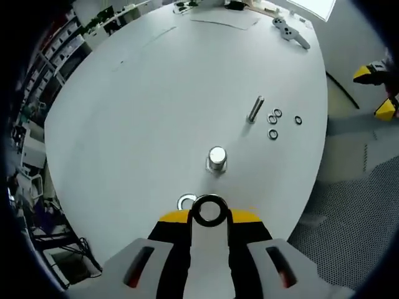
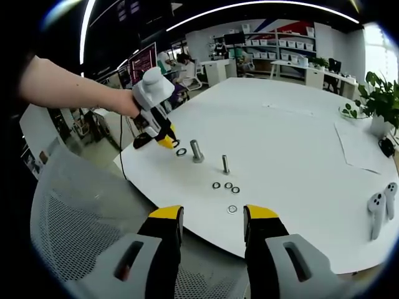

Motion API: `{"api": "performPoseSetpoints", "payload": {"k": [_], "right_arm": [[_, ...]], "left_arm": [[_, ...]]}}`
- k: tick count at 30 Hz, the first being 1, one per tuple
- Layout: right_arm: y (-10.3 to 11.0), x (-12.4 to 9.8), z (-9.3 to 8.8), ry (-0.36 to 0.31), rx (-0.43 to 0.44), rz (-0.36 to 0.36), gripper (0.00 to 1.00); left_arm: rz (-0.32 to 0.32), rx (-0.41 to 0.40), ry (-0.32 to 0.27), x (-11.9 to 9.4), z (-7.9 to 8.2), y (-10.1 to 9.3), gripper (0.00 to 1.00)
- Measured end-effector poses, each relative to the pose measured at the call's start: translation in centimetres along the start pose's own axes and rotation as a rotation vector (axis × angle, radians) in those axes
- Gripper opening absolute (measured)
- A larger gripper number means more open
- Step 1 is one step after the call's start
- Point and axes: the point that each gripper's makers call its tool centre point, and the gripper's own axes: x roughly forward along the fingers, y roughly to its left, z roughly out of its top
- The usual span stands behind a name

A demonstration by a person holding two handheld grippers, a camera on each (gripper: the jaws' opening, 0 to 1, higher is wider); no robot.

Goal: Place the washer onto the threaded stud by aligning its center hole with the stud, sliding it down to the base, and recovering from edge contact or off-axis alignment until the washer reaches the visible bottom stop.

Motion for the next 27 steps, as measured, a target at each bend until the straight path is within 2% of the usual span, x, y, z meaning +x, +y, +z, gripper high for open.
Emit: {"api": "performPoseSetpoints", "payload": {"k": [6, 15, 27], "right_arm": [[0.0, 0.0, 0.0, -0.001, 0.000, 0.000, 0.41], [0.0, 0.0, 0.0, 0.000, -0.001, 0.001, 0.41], [0.1, 0.1, -0.1, 0.007, -0.004, 0.005, 0.40]], "left_arm": [[-0.007, 0.016, -0.018, -0.6, 1.9, 0.1, 0.19], [-0.018, 0.045, -0.039, -0.1, 4.2, -0.5, 0.19], [-0.025, 0.101, 0.002, 1.4, 4.7, -0.9, 0.19]]}}
